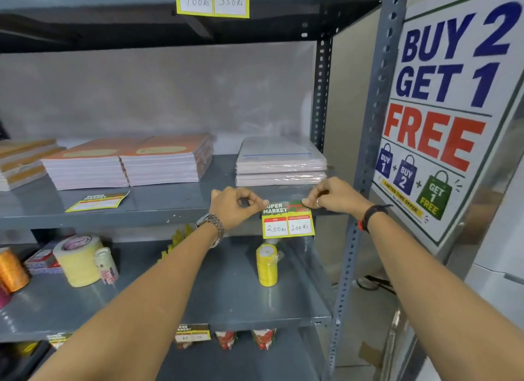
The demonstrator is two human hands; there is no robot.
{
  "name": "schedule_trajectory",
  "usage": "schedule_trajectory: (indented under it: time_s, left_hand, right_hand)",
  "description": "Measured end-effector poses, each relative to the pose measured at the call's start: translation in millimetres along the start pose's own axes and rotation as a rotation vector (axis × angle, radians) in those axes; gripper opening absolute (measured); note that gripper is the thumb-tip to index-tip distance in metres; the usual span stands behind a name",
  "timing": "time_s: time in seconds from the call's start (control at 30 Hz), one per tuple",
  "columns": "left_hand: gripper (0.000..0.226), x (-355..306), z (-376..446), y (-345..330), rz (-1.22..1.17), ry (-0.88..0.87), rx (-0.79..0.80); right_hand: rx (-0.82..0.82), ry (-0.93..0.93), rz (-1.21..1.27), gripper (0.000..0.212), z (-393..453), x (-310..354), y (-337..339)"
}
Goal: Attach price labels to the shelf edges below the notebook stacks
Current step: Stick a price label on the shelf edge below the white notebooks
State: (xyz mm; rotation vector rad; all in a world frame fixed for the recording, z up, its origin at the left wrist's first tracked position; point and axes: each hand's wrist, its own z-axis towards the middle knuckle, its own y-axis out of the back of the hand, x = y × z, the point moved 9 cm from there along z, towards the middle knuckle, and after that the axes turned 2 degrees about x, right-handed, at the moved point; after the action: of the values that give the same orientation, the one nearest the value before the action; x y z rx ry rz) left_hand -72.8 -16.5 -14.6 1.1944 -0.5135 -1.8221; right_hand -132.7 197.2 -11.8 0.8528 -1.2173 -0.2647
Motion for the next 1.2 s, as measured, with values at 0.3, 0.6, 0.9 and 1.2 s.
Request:
schedule_trajectory:
  time_s: [0.3, 0.6, 0.9, 1.2]
  left_hand:
    - [0.023, -5, -7, -1, -0.019, -0.030, -0.032]
    - [0.024, -3, -4, -3, -0.003, 0.010, -0.099]
    - [0.031, -5, -9, -5, -0.068, 0.008, -0.166]
    - [0.037, -39, -5, -45, 0.197, -0.361, 0.102]
  right_hand:
    - [-0.078, 0.105, -0.184, 0.016, -10, 8, -4]
    - [-0.166, 0.129, -0.351, 0.023, -2, 10, -5]
    - [-0.180, 0.110, -0.297, 0.034, -8, 12, -10]
    - [-0.353, 0.117, -0.297, 0.063, -14, 11, -32]
